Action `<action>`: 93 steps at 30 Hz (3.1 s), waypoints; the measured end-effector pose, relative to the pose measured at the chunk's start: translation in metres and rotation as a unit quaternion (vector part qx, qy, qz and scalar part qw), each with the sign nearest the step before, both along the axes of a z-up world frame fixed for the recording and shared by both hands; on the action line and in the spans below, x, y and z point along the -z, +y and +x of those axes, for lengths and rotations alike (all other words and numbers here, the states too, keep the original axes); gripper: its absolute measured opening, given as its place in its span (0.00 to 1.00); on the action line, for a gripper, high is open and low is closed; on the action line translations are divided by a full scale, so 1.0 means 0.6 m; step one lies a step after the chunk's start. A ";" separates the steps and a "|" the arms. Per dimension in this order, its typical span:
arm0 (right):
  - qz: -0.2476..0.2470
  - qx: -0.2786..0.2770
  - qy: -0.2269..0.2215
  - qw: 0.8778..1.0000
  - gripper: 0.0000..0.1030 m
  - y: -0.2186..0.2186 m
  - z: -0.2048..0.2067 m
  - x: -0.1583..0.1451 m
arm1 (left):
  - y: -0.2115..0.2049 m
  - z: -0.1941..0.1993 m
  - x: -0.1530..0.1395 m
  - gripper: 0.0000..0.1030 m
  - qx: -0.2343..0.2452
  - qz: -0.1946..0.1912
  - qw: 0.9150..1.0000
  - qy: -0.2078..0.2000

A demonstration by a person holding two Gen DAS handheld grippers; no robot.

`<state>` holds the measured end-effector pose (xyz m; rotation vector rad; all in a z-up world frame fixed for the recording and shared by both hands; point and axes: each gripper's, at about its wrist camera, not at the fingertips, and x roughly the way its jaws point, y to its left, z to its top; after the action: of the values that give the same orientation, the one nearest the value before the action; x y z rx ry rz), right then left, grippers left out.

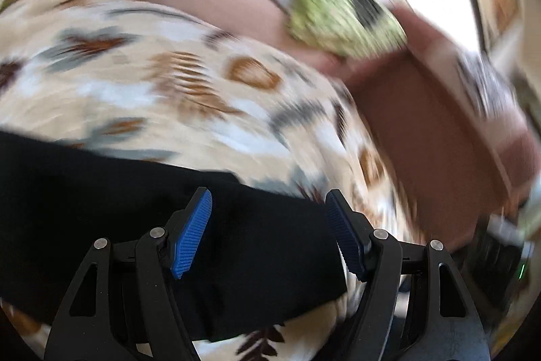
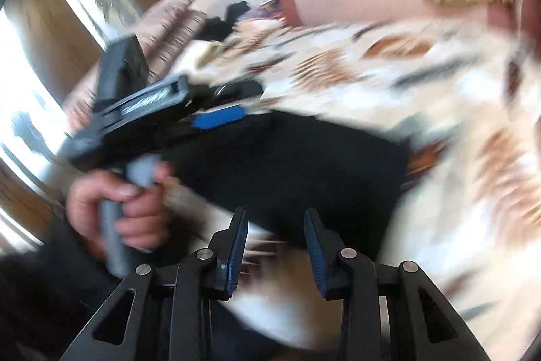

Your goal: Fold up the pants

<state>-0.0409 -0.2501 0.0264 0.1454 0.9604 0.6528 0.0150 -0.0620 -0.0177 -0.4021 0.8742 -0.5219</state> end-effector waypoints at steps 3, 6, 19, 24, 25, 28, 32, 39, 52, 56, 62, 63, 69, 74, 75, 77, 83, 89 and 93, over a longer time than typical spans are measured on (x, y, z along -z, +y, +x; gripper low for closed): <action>-0.046 -0.050 -0.067 0.995 0.32 -0.036 0.010 0.007 | -0.030 0.017 0.003 0.68 0.012 0.021 1.000 0.003; -0.103 -0.076 -0.095 0.987 0.32 -0.039 0.031 0.036 | -0.044 0.041 0.045 0.68 0.018 0.043 0.997 0.064; -0.049 -0.139 -0.077 0.986 0.34 -0.021 0.127 0.141 | -0.021 0.042 0.079 0.60 -0.010 0.042 0.994 0.101; -0.043 -0.133 -0.087 0.986 0.34 -0.028 0.119 0.145 | -0.025 0.047 0.079 0.60 -0.011 0.043 0.994 0.096; -0.042 -0.131 -0.087 0.987 0.34 -0.029 0.118 0.145 | -0.025 0.046 0.079 0.60 -0.010 0.046 0.994 0.095; -0.045 -0.125 -0.089 0.987 0.34 -0.024 0.115 0.134 | -0.025 0.045 0.077 0.60 -0.007 0.046 0.995 0.093; -0.081 -0.128 -0.119 0.981 0.34 -0.024 0.083 0.076 | -0.024 0.042 0.076 0.60 -0.006 0.044 0.995 0.091; -0.139 -0.168 -0.070 0.973 0.44 -0.006 0.054 0.112 | -0.028 0.041 0.075 0.65 -0.009 0.038 0.995 0.089; -0.153 -0.129 0.021 0.980 0.55 0.003 0.083 0.115 | -0.040 0.037 0.076 0.70 -0.031 0.055 0.995 0.078; -0.147 -0.087 0.096 0.981 0.69 -0.003 0.106 0.129 | -0.037 0.035 0.076 0.70 -0.029 0.049 0.996 0.071; -0.142 -0.033 0.040 0.989 0.67 -0.022 0.092 0.087 | -0.017 0.039 0.075 0.70 -0.033 -0.002 0.996 0.086; -0.136 -0.020 0.023 0.990 0.67 -0.025 0.092 0.073 | -0.015 0.040 0.077 0.70 -0.035 -0.006 0.995 0.088; -0.168 0.003 -0.020 0.986 0.67 0.014 0.127 0.072 | -0.012 0.040 0.079 0.70 -0.037 -0.014 0.995 0.090; -0.185 -0.046 0.019 0.981 0.69 0.038 0.157 0.104 | -0.008 0.043 0.082 0.70 -0.045 -0.027 0.994 0.095; -0.179 -0.041 0.021 0.983 0.68 0.033 0.157 0.100 | -0.007 0.043 0.081 0.70 -0.046 -0.028 0.994 0.095; -0.163 -0.039 -0.004 0.986 0.67 0.030 0.145 0.081 | -0.006 0.043 0.081 0.71 -0.047 -0.033 0.994 0.097; -0.179 -0.089 0.022 0.980 0.70 0.063 0.133 0.108 | -0.005 0.043 0.081 0.74 -0.045 -0.035 0.993 0.100; -0.205 -0.045 0.011 0.978 0.69 0.058 0.113 0.075 | -0.004 0.038 0.075 0.74 -0.044 -0.042 0.994 0.094; -0.115 0.052 0.015 0.992 0.70 0.005 0.072 0.039 | 0.003 0.035 0.065 0.74 -0.039 -0.075 0.993 0.088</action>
<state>0.0022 -0.2469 0.0031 -0.0001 1.0421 0.4406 0.0362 -0.0603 -0.0567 -0.6234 0.9873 -0.4867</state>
